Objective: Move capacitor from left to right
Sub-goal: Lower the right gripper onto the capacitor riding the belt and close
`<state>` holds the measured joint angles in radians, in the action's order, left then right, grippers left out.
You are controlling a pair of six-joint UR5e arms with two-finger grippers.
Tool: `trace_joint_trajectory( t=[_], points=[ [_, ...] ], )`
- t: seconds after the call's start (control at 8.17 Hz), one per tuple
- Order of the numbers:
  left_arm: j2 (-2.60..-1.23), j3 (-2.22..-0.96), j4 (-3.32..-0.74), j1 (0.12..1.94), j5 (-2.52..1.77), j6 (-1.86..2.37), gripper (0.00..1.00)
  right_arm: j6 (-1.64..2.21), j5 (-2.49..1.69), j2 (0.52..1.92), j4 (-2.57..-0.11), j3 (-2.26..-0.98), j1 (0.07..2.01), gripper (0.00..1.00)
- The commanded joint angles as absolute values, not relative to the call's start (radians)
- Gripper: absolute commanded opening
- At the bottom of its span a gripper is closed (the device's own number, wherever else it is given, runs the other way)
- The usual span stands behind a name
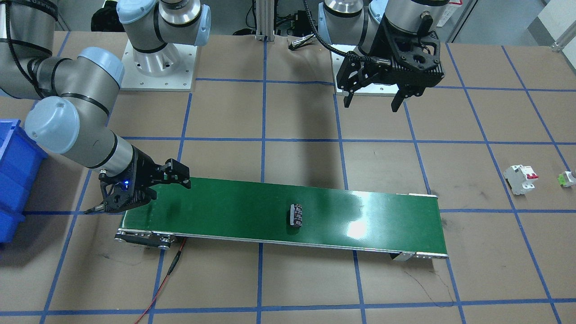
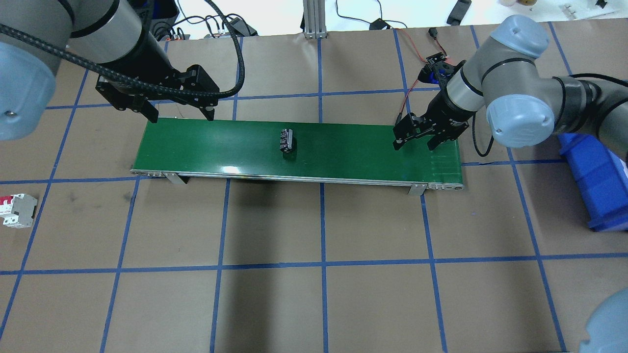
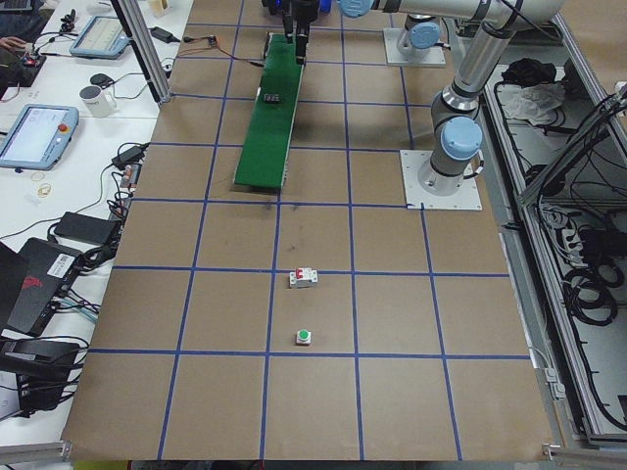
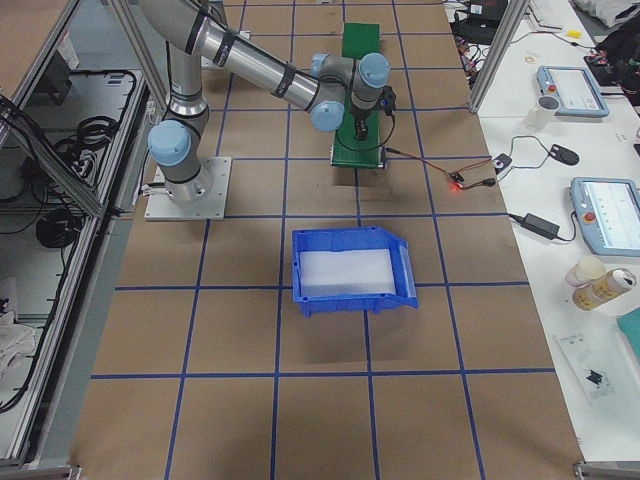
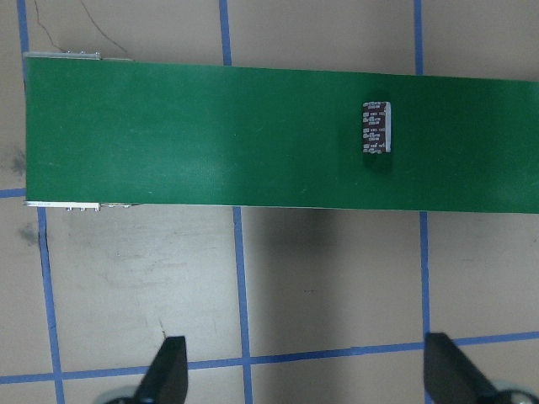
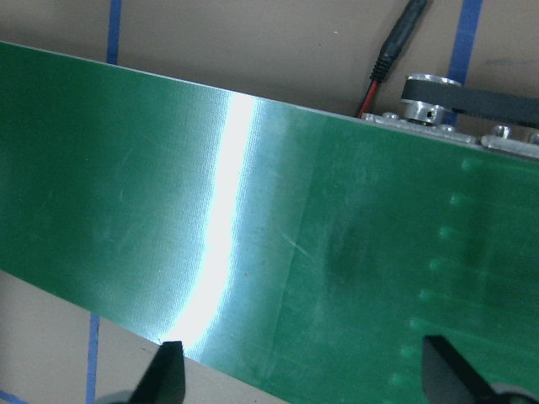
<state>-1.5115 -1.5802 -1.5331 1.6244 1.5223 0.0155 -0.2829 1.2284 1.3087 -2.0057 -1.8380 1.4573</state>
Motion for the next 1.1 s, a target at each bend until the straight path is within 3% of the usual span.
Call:
trace_joint_trajectory(
  t=[0.0, 0.98],
  points=[
    [-1.509, -1.580, -1.536, 1.624, 1.523, 0.015, 1.00, -0.284, 1.175, 1.279, -2.003, -1.835, 1.451, 1.00],
    [-1.509, -1.580, -1.536, 1.624, 1.522, 0.015, 1.00, -0.167, 1.164, 1.256, -2.019, -1.835, 1.451, 1.00]
  ],
)
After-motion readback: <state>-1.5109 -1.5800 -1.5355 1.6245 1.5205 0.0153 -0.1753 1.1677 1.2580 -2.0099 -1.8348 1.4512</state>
